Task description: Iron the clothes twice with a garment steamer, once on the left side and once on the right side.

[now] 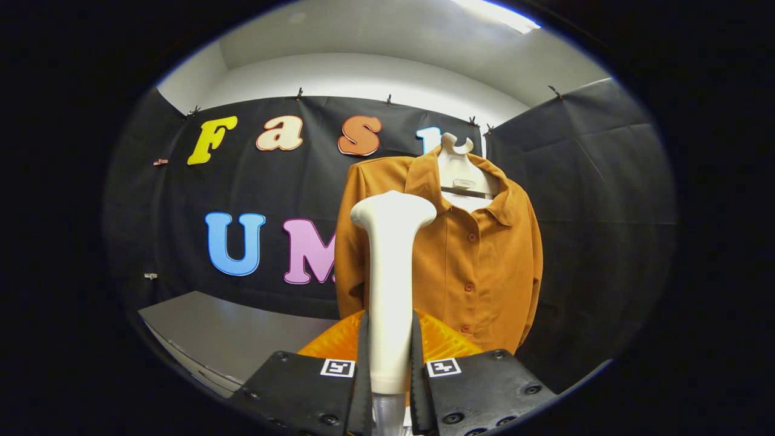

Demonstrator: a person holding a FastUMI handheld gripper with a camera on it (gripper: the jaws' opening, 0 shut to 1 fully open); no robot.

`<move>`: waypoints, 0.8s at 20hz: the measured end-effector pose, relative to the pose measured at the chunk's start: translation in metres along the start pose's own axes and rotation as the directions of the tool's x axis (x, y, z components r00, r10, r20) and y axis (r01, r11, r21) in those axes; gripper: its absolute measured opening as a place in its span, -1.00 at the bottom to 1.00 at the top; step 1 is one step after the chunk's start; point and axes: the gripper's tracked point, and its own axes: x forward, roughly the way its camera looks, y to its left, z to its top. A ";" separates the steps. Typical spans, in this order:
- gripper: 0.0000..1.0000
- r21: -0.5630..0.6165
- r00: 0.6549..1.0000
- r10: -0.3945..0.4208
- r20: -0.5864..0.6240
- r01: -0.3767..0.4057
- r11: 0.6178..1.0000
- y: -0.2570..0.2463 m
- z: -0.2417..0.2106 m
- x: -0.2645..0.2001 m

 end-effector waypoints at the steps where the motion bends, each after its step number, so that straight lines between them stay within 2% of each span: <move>1: -0.43 -0.002 1.000 -0.002 -0.008 0.002 1.000 -0.002 -0.006 0.004; 9: -0.43 0.004 0.996 -0.006 -0.084 0.007 1.000 -0.007 -0.049 0.005; 16: -0.43 0.002 0.977 -0.017 -0.210 0.018 1.000 -0.008 -0.110 -0.014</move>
